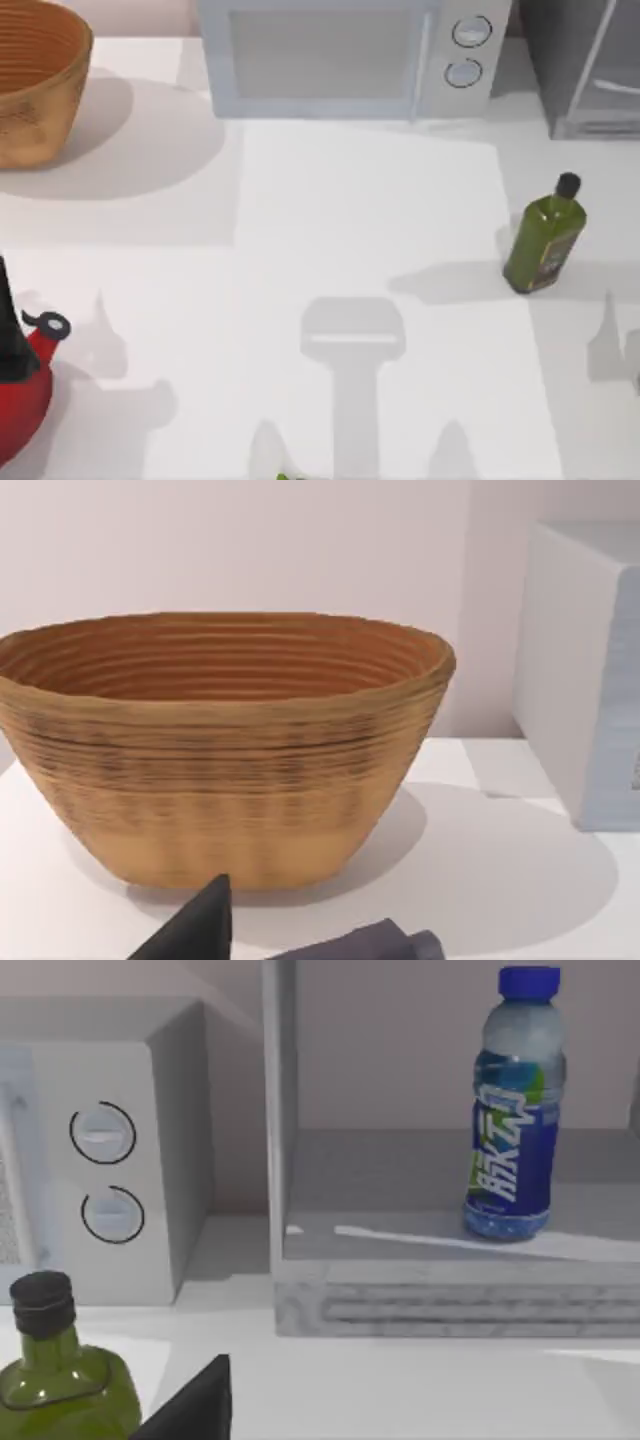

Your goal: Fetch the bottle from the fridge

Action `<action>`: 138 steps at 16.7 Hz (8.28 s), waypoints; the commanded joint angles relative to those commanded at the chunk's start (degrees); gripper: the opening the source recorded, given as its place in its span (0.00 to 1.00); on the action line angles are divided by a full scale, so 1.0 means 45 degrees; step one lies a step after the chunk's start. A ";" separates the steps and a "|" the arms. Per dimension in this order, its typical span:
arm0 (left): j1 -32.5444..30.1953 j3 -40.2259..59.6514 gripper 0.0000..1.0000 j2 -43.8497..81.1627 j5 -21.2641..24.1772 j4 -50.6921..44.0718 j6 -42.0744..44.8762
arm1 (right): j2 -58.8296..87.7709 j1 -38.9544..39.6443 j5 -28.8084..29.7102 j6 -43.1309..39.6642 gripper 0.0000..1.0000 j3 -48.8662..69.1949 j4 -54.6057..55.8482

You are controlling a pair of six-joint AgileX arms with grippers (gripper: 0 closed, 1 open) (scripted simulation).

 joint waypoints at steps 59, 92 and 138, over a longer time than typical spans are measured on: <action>0.0000 0.0000 1.00 0.0000 0.0000 0.0000 0.0000 | 2.8235 -0.2886 -0.2435 -0.0017 1.00 1.3294 1.4836; 0.0000 0.0000 1.00 0.0000 0.0000 0.0000 0.0000 | 2.9457 -0.2646 -0.2133 -0.0011 0.00 1.6115 1.3347; 0.0000 0.0000 1.00 0.0000 0.0000 0.0000 0.0000 | 0.6879 -0.0952 -0.0956 0.0072 0.00 0.2980 0.4068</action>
